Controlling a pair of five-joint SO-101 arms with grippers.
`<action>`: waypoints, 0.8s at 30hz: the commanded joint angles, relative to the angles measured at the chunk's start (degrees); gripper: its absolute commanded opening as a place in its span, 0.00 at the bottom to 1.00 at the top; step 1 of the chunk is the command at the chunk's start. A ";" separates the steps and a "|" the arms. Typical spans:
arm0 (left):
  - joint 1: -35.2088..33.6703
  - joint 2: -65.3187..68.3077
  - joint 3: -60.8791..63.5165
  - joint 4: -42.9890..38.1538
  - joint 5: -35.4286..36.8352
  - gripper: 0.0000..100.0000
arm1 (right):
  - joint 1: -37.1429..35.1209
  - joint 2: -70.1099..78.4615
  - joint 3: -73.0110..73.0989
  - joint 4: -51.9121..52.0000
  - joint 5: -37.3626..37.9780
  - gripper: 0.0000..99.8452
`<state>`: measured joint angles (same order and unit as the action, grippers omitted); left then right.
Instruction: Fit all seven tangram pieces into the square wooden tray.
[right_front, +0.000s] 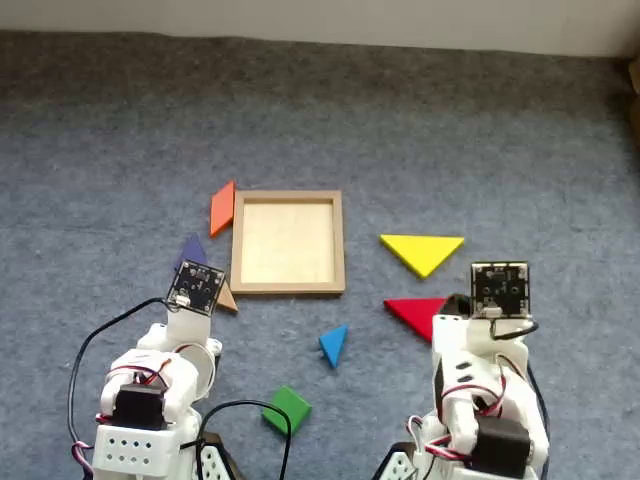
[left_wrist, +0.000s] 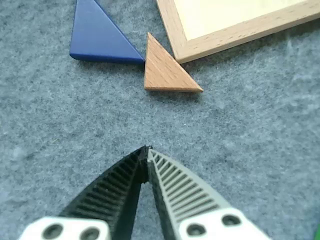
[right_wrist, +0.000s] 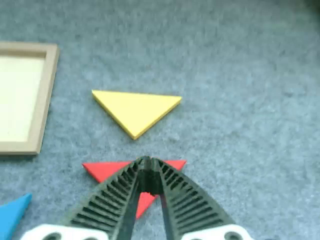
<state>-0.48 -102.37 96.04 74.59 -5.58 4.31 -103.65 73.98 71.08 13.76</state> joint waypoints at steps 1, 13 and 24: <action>-0.66 -0.22 1.19 0.26 -0.44 0.01 | 0.84 2.77 -8.75 -0.31 0.88 0.01; -0.66 -0.22 1.19 0.26 -0.44 0.01 | -3.56 49.45 -28.26 0.13 0.44 0.01; -0.66 -0.22 1.19 0.26 -0.44 0.01 | -4.26 80.57 -35.12 -3.12 -20.22 0.01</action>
<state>-0.48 -102.37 96.04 74.59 -5.58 -1.23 -28.04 44.09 70.02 -2.24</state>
